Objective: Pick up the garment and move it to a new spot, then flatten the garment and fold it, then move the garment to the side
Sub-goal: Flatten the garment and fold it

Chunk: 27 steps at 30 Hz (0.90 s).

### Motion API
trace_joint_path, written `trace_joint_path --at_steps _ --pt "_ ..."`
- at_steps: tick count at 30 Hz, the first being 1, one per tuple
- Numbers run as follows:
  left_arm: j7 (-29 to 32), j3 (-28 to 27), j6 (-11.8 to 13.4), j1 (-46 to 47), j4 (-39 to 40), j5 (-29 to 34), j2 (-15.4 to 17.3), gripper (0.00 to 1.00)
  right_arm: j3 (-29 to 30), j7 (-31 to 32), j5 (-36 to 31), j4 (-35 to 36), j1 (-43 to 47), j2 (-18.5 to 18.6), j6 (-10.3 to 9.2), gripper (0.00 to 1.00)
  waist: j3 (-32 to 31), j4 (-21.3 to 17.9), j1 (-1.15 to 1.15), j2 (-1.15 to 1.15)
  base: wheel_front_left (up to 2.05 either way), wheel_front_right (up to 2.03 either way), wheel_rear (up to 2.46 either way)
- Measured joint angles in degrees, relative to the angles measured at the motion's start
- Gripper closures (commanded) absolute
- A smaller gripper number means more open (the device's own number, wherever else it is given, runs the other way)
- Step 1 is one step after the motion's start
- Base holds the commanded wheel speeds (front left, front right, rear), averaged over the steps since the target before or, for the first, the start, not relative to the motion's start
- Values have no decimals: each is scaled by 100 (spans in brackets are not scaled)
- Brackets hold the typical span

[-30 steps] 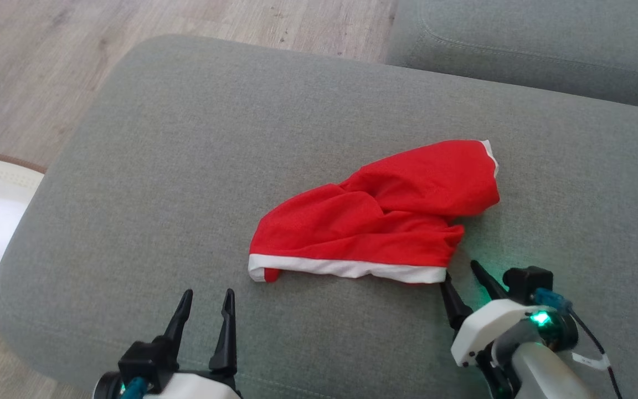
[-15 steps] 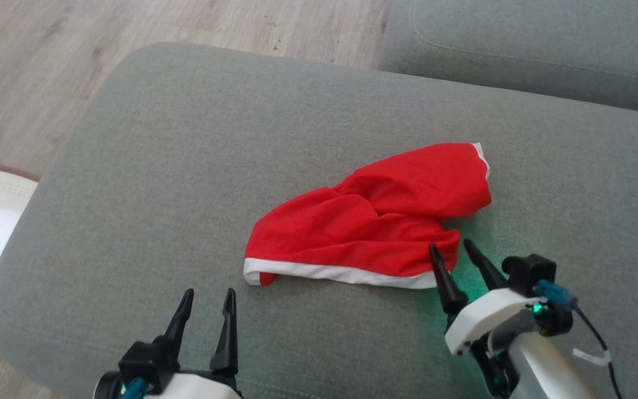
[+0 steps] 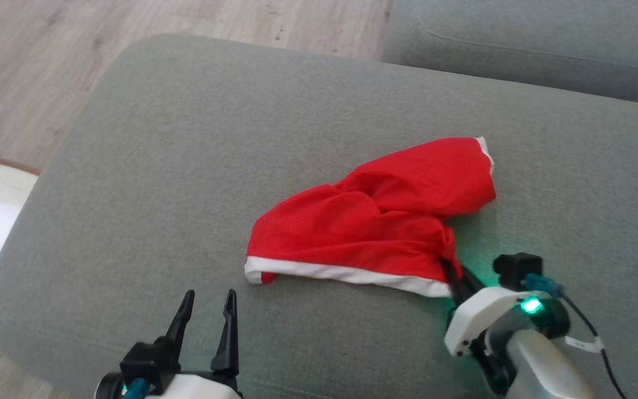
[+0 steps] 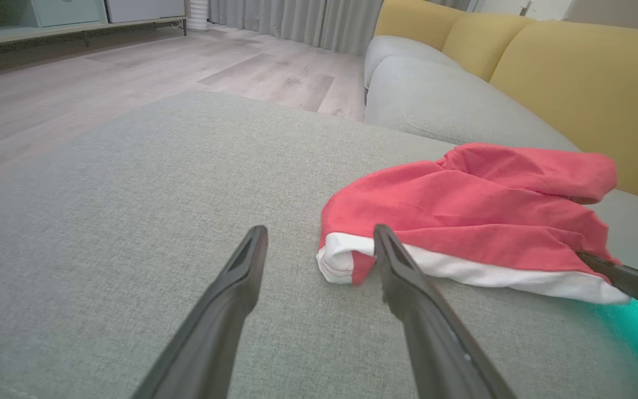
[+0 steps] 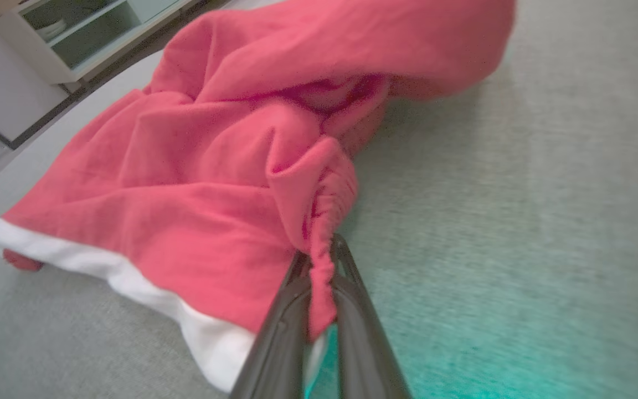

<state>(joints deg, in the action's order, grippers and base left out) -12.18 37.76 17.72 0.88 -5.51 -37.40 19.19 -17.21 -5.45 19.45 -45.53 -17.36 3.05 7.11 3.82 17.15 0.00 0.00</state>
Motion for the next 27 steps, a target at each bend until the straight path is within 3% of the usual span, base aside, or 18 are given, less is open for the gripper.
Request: trace_joint_path --at_steps 5,9,14,15,16,17,18,27 --pt "-8 -9 0 0 -25 -43 -9 0 924 -279 -825 -1 -93 -20 0 100 -38 -181 0 0 0 0 0" --pt "-51 -9 -7 -1 -85 -62 -38 0 1707 -300 -1691 504 -73 -19 0 100 -65 -345 0 0 0 0 0" --pt "-59 19 -66 1 -172 -60 -153 0 2149 32 -2315 1151 367 -21 0 100 -45 -464 0 0 0 0 0" --pt "-59 52 -74 1 -188 -62 -168 0 2185 75 -2382 1223 504 -22 0 89 -34 -474 0 0 0 0 0" --pt "-59 88 -123 3 -213 -62 -186 0 2220 107 -2421 1284 636 -26 0 64 -26 -483 0 0 0 0 0" --pt "-59 114 -158 8 -242 -77 -202 0 2247 136 -2447 1329 749 -30 0 22 -21 -491 0 0 0 0 0" --pt "-58 130 -175 9 -274 -94 -221 0 2262 143 -2457 1363 838 -31 0 0 -20 -498 0 0 0 0 0" --pt "-20 412 -478 30 -530 -154 -376 0 2242 47 -2061 2136 1109 -42 0 0 -153 -598 0 0 0 0 0"
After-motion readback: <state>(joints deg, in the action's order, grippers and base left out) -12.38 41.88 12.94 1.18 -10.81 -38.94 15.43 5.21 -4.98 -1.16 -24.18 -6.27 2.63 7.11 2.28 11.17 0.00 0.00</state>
